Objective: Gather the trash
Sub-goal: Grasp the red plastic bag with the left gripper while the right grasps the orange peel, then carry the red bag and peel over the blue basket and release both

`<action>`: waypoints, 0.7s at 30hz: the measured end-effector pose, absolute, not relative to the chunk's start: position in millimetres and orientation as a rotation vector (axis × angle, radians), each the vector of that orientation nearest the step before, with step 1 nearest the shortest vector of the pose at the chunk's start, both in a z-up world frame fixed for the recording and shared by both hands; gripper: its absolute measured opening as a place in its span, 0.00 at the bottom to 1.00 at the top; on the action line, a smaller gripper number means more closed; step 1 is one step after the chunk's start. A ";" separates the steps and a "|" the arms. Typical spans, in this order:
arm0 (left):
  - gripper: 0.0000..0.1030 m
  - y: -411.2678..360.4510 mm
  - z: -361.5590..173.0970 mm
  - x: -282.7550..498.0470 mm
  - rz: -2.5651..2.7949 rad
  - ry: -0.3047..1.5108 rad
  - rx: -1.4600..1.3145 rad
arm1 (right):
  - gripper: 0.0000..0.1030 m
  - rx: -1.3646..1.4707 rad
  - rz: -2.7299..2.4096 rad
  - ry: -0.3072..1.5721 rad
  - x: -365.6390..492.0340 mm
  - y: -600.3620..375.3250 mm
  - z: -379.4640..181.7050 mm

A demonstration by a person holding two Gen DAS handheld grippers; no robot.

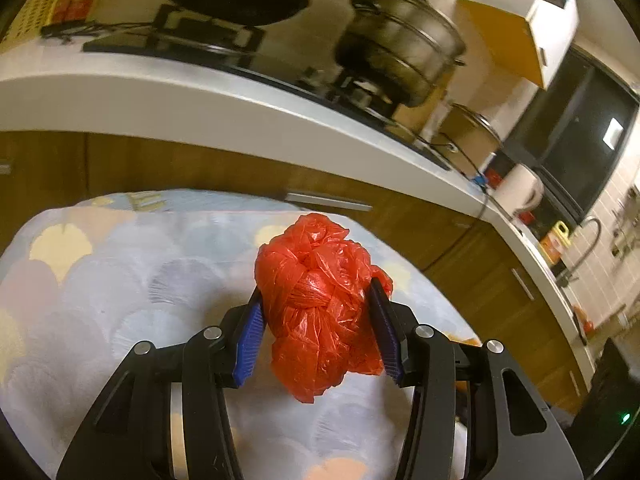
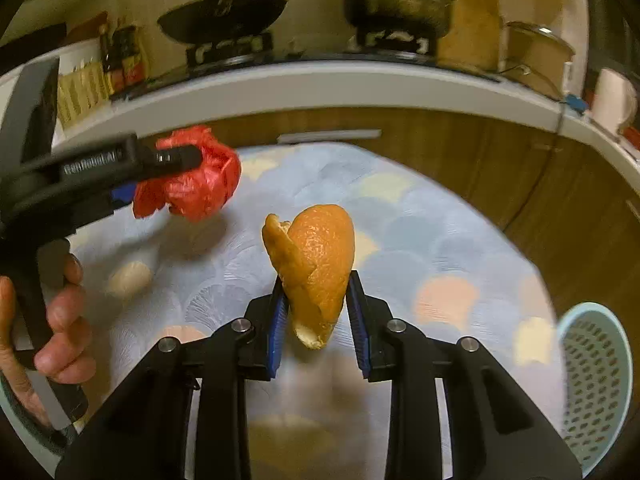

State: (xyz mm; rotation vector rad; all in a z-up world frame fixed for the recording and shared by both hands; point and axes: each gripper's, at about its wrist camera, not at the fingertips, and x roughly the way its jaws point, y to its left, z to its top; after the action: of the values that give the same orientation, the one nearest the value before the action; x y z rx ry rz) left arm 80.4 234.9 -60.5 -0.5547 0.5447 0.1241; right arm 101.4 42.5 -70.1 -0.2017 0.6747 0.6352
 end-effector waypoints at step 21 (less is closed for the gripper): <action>0.46 64.5 -2.8 88.6 -0.167 0.532 -0.327 | 0.25 -0.072 0.415 0.575 94.0 -112.3 -21.5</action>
State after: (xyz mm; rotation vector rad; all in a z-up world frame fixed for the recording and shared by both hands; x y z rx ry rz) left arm 88.6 64.5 -2.8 -0.3273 0.5320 -0.1666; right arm 94.0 -112.3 -21.5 -0.0719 0.5746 0.4145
